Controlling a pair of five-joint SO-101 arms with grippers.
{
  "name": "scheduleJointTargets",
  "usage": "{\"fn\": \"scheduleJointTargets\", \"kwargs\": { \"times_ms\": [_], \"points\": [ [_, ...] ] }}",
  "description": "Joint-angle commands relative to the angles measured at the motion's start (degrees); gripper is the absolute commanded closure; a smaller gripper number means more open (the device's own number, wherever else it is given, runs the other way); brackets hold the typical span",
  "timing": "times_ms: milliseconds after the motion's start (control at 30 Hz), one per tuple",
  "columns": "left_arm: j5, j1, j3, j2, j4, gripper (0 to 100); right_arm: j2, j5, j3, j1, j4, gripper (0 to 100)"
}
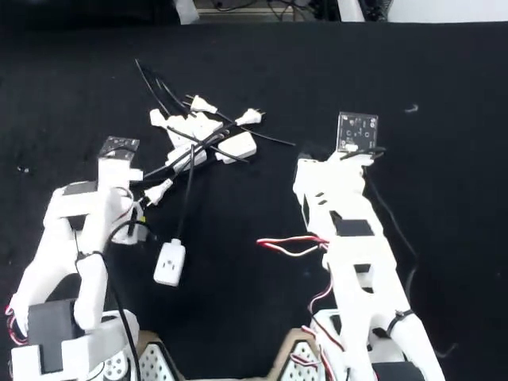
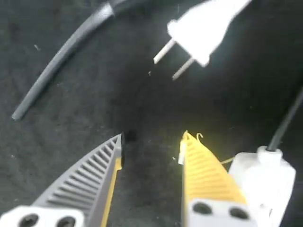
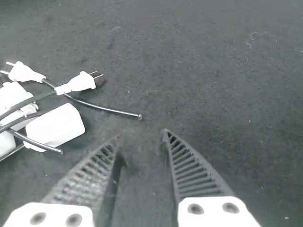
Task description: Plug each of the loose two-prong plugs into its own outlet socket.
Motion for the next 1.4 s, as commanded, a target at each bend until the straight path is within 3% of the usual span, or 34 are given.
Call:
{"fn": "scheduleJointTargets", "kwargs": {
  "times_ms": [0,100,267,367,500,700,1367],
  "points": [
    [-2.0,-3.3,-0.9,-1.3,-0.7,80,-0.1,-0.1,-1.0,-0.7,-1.3,88.1],
    [-1.8,-2.9,-3.5,-3.6,4.9,80,-0.1,-0.1,-1.0,-0.7,-1.3,88.1],
    [-1.9,6.7,-2.6,-11.1,18.3,80,-0.1,-0.1,-1.1,-0.7,-1.3,88.1],
    [-1.8,11.5,3.3,-17.1,16.6,80,-0.1,-0.1,-1.1,-0.7,-1.3,88.1],
    [-1.7,12.6,10.9,-24.4,10.2,80,-0.1,-0.1,-1.0,-0.7,-1.3,88.1],
    [1.1,12.9,11.6,-32.4,11.9,80,-0.1,-0.1,-1.0,-0.7,-1.3,88.1],
    [1.3,13.0,17.5,-32.7,11.0,80,-0.1,-0.1,-1.0,-0.7,-1.3,88.1]
  ]
}}
